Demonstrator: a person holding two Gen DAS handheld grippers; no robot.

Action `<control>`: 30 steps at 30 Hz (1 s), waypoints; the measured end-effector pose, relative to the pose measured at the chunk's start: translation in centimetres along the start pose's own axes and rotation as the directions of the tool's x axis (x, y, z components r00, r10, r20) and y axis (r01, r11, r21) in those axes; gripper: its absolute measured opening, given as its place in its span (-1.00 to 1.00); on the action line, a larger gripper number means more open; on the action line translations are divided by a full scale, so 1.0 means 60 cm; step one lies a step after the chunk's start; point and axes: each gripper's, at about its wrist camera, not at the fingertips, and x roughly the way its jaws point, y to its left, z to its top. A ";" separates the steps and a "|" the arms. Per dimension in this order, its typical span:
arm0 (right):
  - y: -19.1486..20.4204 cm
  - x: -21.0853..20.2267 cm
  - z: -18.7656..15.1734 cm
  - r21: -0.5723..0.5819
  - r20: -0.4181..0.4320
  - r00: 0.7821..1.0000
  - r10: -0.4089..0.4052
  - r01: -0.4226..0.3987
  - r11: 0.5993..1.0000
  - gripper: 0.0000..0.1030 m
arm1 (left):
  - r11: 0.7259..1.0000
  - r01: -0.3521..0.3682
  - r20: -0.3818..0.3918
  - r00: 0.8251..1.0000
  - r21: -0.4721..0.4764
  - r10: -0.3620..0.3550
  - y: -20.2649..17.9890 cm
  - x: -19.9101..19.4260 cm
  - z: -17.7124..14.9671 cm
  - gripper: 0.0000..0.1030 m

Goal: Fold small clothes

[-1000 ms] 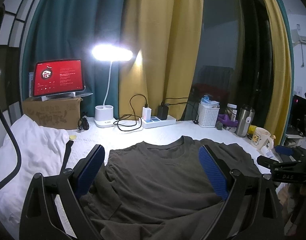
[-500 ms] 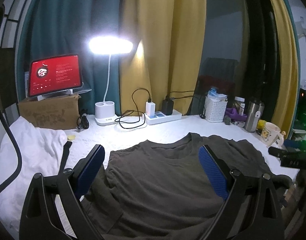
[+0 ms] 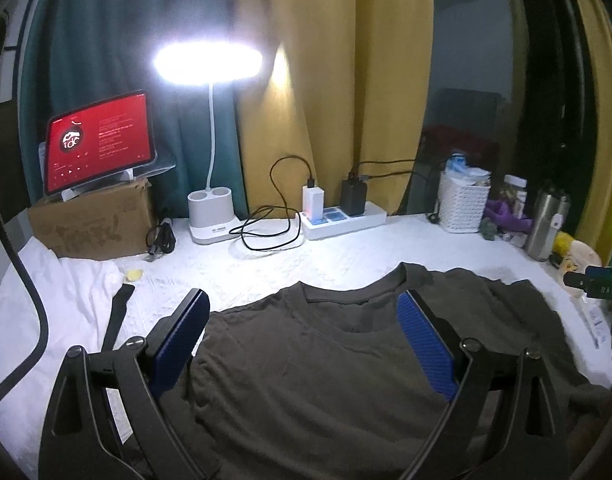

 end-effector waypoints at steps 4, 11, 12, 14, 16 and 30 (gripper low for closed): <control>-0.025 0.066 0.008 0.020 -0.066 0.997 0.050 -0.049 0.999 0.72 | 0.999 -0.039 -0.034 0.999 -0.008 0.038 -0.008 0.027 0.001 0.83; -0.017 0.164 0.006 0.028 -0.186 0.968 0.171 -0.169 0.985 0.33 | 0.995 -0.094 -0.108 0.990 -0.023 0.091 -0.010 0.069 -0.002 0.83; -0.015 0.176 0.005 0.033 -0.204 0.961 0.189 -0.186 0.982 0.24 | 0.995 -0.099 -0.120 0.988 -0.020 0.095 -0.011 0.074 -0.002 0.83; -0.010 0.185 0.004 0.030 -0.213 0.956 0.199 -0.197 0.980 0.12 | 0.995 -0.102 -0.131 0.986 -0.013 0.100 -0.013 0.079 -0.001 0.83; -0.005 0.186 0.005 0.040 -0.213 0.951 0.224 -0.221 0.974 -0.40 | 0.995 -0.103 -0.134 0.986 -0.008 0.101 -0.010 0.083 0.000 0.83; -0.029 0.095 0.022 0.067 -0.112 0.992 0.053 -0.046 0.997 -0.86 | 0.997 -0.066 -0.111 0.992 -0.040 0.061 0.051 0.078 0.002 0.83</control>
